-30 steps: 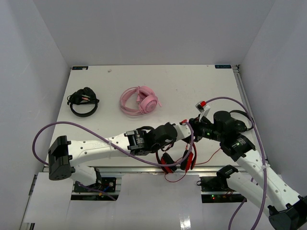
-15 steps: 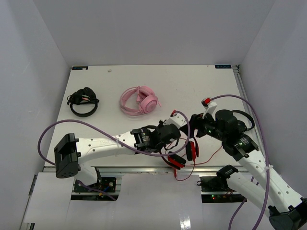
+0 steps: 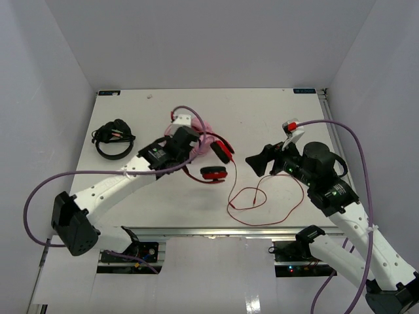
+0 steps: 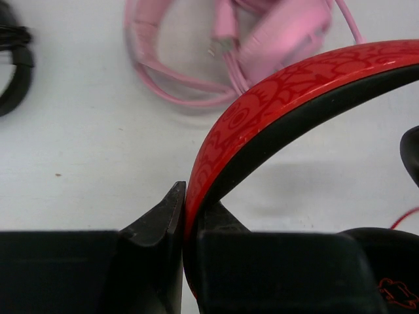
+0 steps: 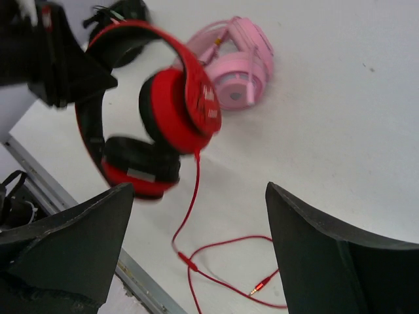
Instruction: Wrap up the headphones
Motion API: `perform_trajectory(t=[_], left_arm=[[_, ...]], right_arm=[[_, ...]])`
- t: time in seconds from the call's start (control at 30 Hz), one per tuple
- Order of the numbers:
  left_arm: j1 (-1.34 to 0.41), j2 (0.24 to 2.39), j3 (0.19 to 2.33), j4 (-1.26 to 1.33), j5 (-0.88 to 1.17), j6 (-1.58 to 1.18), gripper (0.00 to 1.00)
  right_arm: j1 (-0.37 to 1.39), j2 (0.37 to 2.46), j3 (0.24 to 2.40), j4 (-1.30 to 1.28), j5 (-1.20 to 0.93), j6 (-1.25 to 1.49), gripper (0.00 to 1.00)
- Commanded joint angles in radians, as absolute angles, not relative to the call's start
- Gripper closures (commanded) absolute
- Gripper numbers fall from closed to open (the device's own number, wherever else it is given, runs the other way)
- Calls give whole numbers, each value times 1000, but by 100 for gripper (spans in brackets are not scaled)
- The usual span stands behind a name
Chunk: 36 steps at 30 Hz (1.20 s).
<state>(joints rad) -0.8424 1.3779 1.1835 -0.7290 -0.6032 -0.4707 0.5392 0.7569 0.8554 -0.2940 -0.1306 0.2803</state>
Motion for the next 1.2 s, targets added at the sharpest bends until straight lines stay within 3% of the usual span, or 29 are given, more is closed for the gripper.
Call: perform_trajectory(t=[0.0,0.17,0.3,0.53,0.97,1.17], left_arm=[[-688,1253,1337,-712,-538,-491,100],[-680,1226,1542,-749,-502,-496,100],[-680,1206,1604,-778,-465,-503,100],[-680,1123,1609,-779,-474,-505,100],[-680,1057,1632,-786,-492,-513,100],[-680,1026,1676,-796,-481,-522,100]], right_arm=[[539,654,717,-64,-311,219,13],[540,617,546,241,-451,230,13],[550,695,509,339,-448,222,13],[563,858,518,399,-376,115,14],[601,921,389,624,-299,44,16],[602,1047,344,830,-332,81,17]])
